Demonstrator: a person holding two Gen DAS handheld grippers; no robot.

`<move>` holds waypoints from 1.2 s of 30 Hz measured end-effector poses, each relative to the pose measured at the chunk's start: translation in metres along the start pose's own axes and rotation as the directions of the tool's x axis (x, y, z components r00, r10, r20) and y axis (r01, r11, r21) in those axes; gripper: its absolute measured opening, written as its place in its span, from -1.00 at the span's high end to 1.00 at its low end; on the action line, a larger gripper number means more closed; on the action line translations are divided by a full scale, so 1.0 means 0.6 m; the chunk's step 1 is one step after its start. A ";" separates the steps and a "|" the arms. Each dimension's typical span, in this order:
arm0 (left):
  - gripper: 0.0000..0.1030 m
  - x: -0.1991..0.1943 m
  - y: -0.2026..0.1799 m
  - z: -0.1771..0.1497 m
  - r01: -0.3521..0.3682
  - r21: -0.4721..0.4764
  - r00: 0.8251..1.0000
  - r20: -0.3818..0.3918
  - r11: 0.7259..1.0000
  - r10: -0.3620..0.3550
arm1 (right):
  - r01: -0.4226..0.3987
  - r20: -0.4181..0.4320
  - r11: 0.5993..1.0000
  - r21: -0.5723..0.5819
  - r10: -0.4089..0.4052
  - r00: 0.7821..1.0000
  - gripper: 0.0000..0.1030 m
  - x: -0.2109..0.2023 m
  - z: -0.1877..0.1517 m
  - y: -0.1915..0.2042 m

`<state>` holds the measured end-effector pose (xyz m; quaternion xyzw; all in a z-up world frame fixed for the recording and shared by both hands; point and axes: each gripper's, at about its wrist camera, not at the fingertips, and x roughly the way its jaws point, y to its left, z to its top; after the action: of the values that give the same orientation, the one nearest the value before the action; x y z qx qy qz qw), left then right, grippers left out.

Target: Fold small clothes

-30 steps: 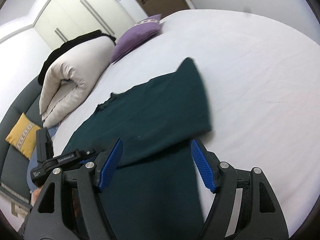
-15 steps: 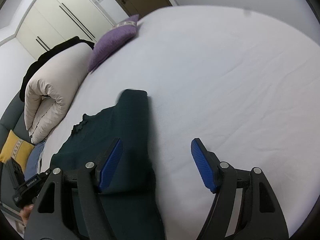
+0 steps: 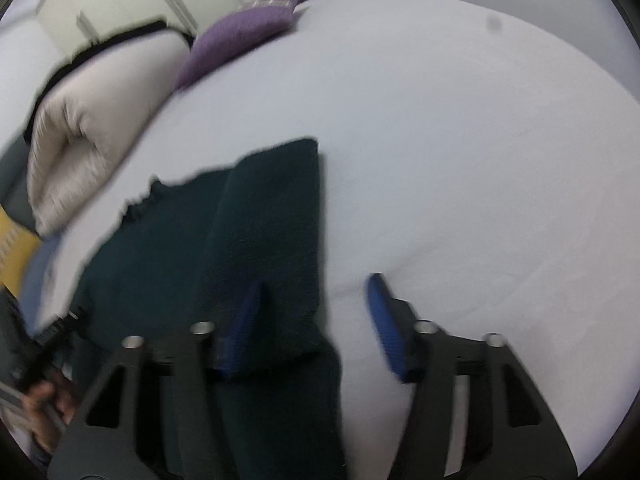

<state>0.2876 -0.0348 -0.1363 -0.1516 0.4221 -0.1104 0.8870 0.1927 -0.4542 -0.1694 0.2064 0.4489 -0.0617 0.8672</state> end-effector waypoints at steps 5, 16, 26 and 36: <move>0.82 0.004 0.023 -0.003 -0.039 -0.038 0.999 0.022 0.998 0.040 | 0.020 -0.015 0.998 -0.062 -0.021 1.000 0.54 -0.001 -0.011 0.019; 0.84 0.018 0.035 -0.015 -0.059 -0.051 0.997 0.036 0.997 0.061 | 0.016 -0.007 0.998 -0.054 -0.016 1.000 0.77 0.008 -0.021 0.019; 0.83 0.018 0.044 -0.022 -0.046 -0.058 0.998 0.039 0.997 0.048 | -0.084 -0.002 0.996 0.020 0.084 0.996 0.69 -0.012 0.000 -0.001; 0.80 0.021 0.044 -0.026 -0.035 -0.064 0.998 0.052 0.997 0.038 | -0.014 -0.013 0.999 -0.052 0.013 1.000 0.48 0.084 0.105 0.046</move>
<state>0.2850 -0.0171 -0.1641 -0.1745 0.4044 -0.0768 0.8945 0.2780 -0.4515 -0.1691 0.1870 0.4543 -0.0426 0.8700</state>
